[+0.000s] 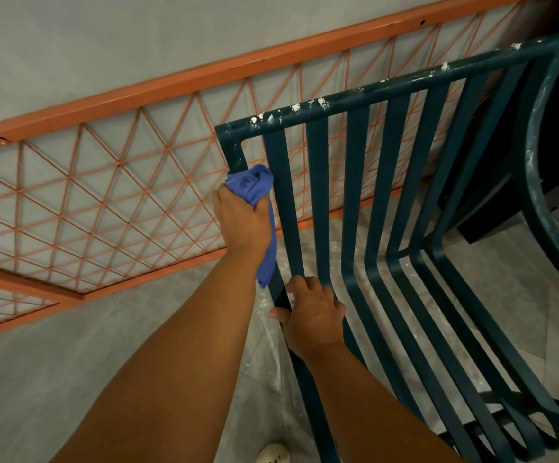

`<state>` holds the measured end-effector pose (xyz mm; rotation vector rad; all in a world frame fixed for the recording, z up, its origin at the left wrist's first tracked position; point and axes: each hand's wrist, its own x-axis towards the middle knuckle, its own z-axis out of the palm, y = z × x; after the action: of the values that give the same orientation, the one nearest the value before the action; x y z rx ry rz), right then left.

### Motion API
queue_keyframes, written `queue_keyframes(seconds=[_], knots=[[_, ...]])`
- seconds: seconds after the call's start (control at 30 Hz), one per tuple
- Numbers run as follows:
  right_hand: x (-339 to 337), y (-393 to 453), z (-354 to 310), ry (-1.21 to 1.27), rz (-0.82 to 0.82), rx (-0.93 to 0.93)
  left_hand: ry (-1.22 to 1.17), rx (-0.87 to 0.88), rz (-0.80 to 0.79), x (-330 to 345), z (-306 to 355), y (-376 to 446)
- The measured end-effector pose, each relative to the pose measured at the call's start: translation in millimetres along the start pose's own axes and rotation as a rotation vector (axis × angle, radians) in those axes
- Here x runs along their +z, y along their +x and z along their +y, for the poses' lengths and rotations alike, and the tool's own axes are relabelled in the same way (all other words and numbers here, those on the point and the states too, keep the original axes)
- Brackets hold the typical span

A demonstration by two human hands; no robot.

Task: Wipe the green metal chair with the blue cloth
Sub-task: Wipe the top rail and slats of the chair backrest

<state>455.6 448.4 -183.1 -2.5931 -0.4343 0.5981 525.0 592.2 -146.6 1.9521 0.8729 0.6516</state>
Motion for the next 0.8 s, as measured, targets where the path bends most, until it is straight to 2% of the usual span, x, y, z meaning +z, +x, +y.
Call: queue_keyframes(seconds=[0.1, 0.27, 0.4, 0.5, 0.6, 0.7, 0.8], knots=[[3.4, 0.2, 0.4, -0.008, -0.005, -0.002, -0.124, -0.019, -0.036, -5.8, -3.4, -1.6], [8.1, 1.1, 2.9, -0.011, 0.017, -0.018, -0.226, -0.195, 0.017, -3.9, 6.1, -6.6], [9.0, 0.4, 5.2, 0.019, 0.034, -0.028, -0.359, -0.403, 0.085, -1.9, 3.6, -8.8], [10.2, -1.7, 7.1, 0.07, 0.074, -0.036, -0.295, -0.291, 0.034, 1.6, -6.1, -24.3], [9.0, -1.2, 13.2, 0.244, 0.122, 0.057, -0.121, -0.167, -0.016, 11.0, -28.8, -54.7], [9.1, 2.9, 21.3, 0.314, 0.121, 0.141, -0.018, -0.185, -0.042, 12.6, -38.4, -75.9], [9.7, 5.6, 27.8, 0.354, 0.013, 0.1, -0.123, -0.25, -0.086, 8.2, -39.4, -88.5]])
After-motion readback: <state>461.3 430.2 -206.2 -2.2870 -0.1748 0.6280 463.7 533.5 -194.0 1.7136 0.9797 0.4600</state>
